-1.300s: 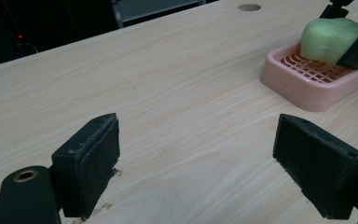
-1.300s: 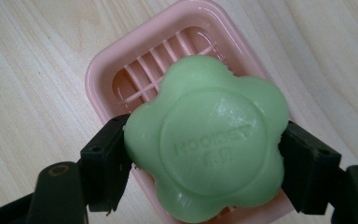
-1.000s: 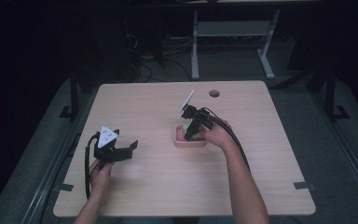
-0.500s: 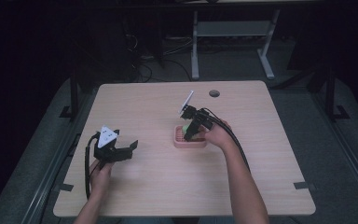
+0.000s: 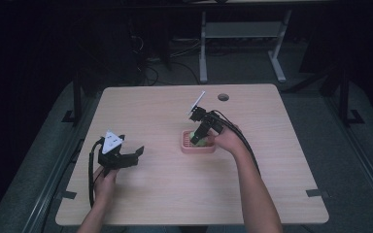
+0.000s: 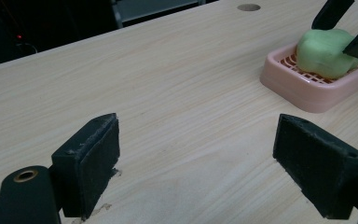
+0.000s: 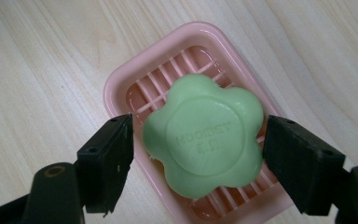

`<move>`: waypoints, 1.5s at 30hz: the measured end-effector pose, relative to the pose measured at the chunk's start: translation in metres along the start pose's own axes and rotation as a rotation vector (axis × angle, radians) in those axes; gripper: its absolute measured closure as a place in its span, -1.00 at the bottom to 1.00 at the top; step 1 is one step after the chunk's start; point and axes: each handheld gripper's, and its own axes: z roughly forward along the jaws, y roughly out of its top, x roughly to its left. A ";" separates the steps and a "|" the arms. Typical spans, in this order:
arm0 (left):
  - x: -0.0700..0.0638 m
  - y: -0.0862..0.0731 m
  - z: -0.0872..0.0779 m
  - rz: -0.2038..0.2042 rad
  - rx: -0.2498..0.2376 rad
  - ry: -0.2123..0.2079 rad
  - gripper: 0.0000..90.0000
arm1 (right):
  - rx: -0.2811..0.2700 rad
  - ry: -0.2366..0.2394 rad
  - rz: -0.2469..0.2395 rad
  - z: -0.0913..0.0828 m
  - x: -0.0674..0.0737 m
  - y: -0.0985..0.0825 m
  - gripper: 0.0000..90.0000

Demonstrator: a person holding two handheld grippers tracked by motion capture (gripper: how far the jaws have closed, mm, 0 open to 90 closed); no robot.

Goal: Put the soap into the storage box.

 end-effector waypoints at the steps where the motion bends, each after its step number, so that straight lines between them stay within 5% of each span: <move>1: 0.000 0.000 0.000 -0.001 -0.001 0.000 -0.68 | 0.000 0.000 0.000 0.000 0.000 0.000 -0.47; 45: -0.001 -0.001 0.001 0.008 0.009 -0.003 -0.68 | -0.081 0.018 0.049 -0.034 -0.008 -0.037 -0.49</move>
